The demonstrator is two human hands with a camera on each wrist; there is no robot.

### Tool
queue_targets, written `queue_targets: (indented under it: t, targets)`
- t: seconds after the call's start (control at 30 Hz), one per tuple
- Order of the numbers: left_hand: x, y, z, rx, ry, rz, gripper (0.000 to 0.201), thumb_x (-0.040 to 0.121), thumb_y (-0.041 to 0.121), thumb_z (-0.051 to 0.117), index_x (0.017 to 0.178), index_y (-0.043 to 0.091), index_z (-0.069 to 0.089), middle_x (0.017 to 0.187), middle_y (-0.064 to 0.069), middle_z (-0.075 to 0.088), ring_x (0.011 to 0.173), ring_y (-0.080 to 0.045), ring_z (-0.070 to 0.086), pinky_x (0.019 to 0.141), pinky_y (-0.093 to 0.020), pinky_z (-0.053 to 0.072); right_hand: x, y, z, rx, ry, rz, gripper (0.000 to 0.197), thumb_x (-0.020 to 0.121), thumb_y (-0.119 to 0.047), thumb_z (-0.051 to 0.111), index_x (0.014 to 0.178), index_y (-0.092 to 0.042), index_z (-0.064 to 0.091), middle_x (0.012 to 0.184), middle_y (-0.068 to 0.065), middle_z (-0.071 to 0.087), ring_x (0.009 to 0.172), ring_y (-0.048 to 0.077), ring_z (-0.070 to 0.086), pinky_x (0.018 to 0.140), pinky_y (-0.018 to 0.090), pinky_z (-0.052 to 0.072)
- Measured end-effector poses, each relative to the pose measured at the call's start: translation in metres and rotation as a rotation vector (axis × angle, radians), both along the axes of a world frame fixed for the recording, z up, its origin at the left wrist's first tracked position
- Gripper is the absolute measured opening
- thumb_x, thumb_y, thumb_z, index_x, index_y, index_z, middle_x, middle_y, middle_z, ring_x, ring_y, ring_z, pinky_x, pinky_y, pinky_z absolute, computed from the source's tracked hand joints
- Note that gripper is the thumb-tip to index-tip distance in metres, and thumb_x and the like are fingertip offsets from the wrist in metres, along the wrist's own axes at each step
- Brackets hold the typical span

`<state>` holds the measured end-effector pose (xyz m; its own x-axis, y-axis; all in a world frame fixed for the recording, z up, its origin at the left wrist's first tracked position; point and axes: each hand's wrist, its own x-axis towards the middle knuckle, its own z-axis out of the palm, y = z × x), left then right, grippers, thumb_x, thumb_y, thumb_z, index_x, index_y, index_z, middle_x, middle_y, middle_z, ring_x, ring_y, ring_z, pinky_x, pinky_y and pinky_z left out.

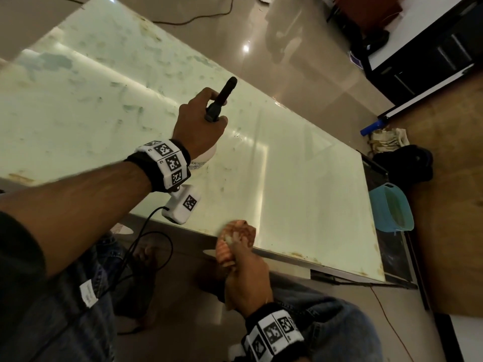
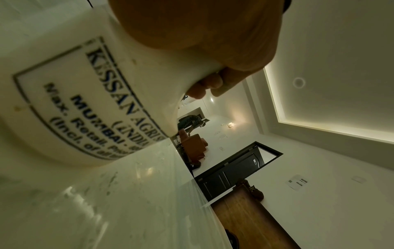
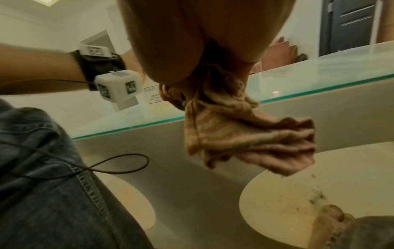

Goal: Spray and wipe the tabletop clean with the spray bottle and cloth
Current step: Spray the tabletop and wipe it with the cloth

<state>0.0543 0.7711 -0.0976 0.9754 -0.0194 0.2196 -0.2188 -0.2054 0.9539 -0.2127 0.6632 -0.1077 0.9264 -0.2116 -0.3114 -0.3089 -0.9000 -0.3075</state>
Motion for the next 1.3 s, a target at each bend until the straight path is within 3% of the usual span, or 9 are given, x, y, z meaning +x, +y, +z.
queue_targets:
  t: [0.2,0.3,0.43,0.57,0.8,0.97,1.03,1.17,1.3]
  targets:
    - [0.0,0.0,-0.001,-0.007,0.001,0.001,0.026,0.086,0.013,0.066,0.112,0.014,0.065,0.069,0.017,0.056,0.069,-0.022,0.06,0.061,-0.008,0.04,-0.007,-0.011,0.017,0.414,-0.144,-0.003,0.027,0.093,-0.007,0.05,0.107,-0.022,0.068,0.106,-0.01,0.071,0.102,0.002,0.064,0.096,0.022,0.048]
    - [-0.002,0.0,-0.001,-0.016,0.003,-0.01,0.026,0.086,0.013,0.067,0.111,0.014,0.065,0.07,0.016,0.058,0.069,-0.022,0.061,0.063,-0.016,0.044,-0.003,-0.021,0.036,0.525,-0.212,-0.23,0.02,0.096,-0.015,0.051,0.097,-0.024,0.069,0.096,-0.005,0.072,0.09,0.008,0.067,0.086,0.032,0.054]
    - [-0.002,0.0,0.0,-0.014,-0.004,-0.004,0.026,0.086,0.012,0.067,0.112,0.012,0.065,0.071,0.017,0.056,0.063,-0.013,0.055,0.06,-0.01,0.041,0.036,-0.052,0.052,0.191,-0.357,-0.149,0.017,0.089,-0.008,0.058,0.094,-0.021,0.067,0.089,-0.005,0.065,0.081,0.008,0.061,0.07,0.007,0.042]
    - [-0.001,0.001,0.001,-0.025,0.012,-0.008,0.025,0.087,0.012,0.066,0.112,0.014,0.065,0.069,0.015,0.056,0.066,-0.018,0.058,0.064,-0.019,0.046,0.089,-0.074,0.043,-0.146,-0.455,0.115,0.042,0.071,0.011,0.057,0.103,-0.015,0.065,0.099,0.003,0.058,0.087,0.016,0.054,0.076,0.023,0.045]
    - [-0.001,0.003,0.0,-0.038,-0.001,-0.008,0.024,0.086,0.011,0.065,0.11,0.015,0.066,0.064,0.012,0.055,0.067,-0.028,0.062,0.069,-0.026,0.053,0.075,-0.049,0.004,-0.229,-0.088,0.397,0.072,0.064,-0.009,0.066,0.132,-0.02,0.046,0.139,0.001,0.039,0.128,0.025,0.038,0.098,0.048,0.045]
    - [0.0,0.001,0.001,-0.034,0.008,-0.021,0.025,0.087,0.012,0.066,0.112,0.015,0.065,0.066,0.012,0.055,0.068,-0.028,0.063,0.07,-0.031,0.055,0.046,-0.044,0.006,0.005,-0.347,0.023,0.058,0.069,-0.018,0.062,0.125,-0.025,0.047,0.134,-0.007,0.04,0.124,0.012,0.039,0.099,0.025,0.043]
    - [0.001,0.0,0.0,-0.027,0.009,-0.016,0.025,0.088,0.012,0.066,0.113,0.016,0.066,0.067,0.013,0.056,0.07,-0.028,0.063,0.067,-0.022,0.051,0.054,-0.047,0.004,-0.011,-0.313,-0.266,0.048,0.076,-0.041,0.06,0.121,-0.025,0.048,0.124,-0.005,0.049,0.114,0.012,0.046,0.095,0.03,0.048]
    - [0.0,0.0,0.001,-0.027,0.013,-0.008,0.025,0.087,0.013,0.066,0.112,0.016,0.065,0.069,0.003,0.059,0.071,-0.032,0.064,0.062,-0.019,0.048,0.089,-0.046,-0.007,0.06,-0.085,-0.566,0.083,0.058,-0.084,0.05,0.118,-0.026,0.053,0.117,-0.003,0.06,0.112,0.022,0.054,0.098,0.046,0.045]
    - [-0.002,0.001,0.003,-0.037,0.016,-0.012,0.023,0.087,0.015,0.066,0.11,0.019,0.065,0.075,-0.003,0.065,0.072,-0.031,0.068,0.07,-0.024,0.051,0.118,-0.038,-0.001,0.052,0.067,-0.614,0.1,0.048,-0.074,0.067,0.127,-0.016,0.051,0.129,0.006,0.056,0.12,0.03,0.051,0.102,0.046,0.043]
